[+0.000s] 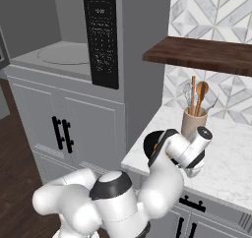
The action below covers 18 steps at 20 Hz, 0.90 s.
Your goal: Open the microwave, place the bowl with waffle inside the microwave, then close the microwave door and turn it on.
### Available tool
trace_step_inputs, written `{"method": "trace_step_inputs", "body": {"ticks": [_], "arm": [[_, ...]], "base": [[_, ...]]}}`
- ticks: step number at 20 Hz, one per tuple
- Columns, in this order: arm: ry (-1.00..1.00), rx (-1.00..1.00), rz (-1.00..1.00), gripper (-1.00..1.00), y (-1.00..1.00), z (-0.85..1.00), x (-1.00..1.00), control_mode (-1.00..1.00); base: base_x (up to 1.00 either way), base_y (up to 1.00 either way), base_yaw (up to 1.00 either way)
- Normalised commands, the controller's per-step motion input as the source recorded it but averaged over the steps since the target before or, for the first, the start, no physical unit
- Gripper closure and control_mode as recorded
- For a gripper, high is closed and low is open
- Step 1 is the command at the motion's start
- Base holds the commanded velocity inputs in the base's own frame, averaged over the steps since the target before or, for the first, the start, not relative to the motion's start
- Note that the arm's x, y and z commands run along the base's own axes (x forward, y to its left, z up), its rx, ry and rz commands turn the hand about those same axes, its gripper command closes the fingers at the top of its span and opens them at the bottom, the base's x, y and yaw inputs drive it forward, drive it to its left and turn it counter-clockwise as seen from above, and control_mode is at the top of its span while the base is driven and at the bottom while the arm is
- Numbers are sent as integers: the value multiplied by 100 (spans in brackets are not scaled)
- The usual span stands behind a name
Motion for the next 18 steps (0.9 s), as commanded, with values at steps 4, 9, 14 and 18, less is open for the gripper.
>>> {"method": "trace_step_inputs", "body": {"ticks": [4,9,14,18], "arm": [[0,-2,-1,100,16,-8,-2,-100],[-9,7,-4,100,0,11,-44,-100],[-30,15,-14,100,10,57,-97,-100],[-25,0,-28,100,74,52,-86,-100]], "base": [[0,0,0],[0,0,0],[0,0,0],[0,0,0]]}}
